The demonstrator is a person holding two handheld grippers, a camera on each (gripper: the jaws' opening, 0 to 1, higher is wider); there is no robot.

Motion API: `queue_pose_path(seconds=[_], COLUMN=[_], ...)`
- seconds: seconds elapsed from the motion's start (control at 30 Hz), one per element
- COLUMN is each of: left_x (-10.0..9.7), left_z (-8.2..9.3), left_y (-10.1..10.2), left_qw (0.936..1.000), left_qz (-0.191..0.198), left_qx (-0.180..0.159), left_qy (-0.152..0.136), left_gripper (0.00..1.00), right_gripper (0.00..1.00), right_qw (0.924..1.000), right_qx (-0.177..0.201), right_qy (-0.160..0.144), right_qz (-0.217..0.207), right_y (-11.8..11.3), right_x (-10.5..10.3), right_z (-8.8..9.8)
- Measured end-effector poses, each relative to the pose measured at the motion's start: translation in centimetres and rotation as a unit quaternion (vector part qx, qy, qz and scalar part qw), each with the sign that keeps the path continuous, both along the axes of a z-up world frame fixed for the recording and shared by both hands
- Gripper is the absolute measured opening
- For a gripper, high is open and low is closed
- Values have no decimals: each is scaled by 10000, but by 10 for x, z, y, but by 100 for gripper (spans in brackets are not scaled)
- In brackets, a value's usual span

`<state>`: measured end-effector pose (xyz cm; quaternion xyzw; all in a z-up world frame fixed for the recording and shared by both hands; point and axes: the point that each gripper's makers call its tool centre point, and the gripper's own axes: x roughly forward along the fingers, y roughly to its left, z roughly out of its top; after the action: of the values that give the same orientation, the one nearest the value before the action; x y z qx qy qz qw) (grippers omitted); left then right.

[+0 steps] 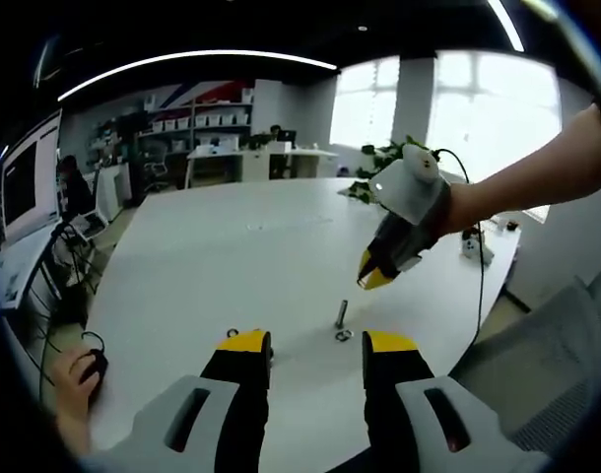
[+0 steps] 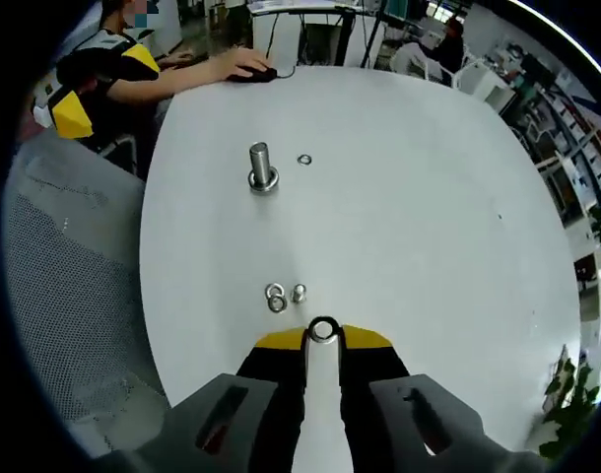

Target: Place the washer onto the threaded stud by aligning its center hole with the stud, sliding it down to the base, and recovering from edge contact or off-axis alignment until the washer reaches the visible bottom stop.

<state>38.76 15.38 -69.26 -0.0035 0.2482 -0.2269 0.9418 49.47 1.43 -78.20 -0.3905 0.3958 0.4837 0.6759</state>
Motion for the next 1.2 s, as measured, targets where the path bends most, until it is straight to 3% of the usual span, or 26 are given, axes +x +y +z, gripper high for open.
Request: queue_pose_path(seconds=[0.33, 1.2], left_x=[0, 0], left_z=[0, -1], left_y=[0, 1], left_qw=[10000, 10000], left_qz=[5, 9], left_qx=[0, -14], left_qy=[0, 28], left_gripper=[35, 35], right_gripper=[13, 13], right_qw=[9996, 9968], right_qx=[-10, -436], right_qy=[-28, 309], right_qz=[298, 591], right_y=[19, 27], right_x=[-2, -7], right_z=[1, -33])
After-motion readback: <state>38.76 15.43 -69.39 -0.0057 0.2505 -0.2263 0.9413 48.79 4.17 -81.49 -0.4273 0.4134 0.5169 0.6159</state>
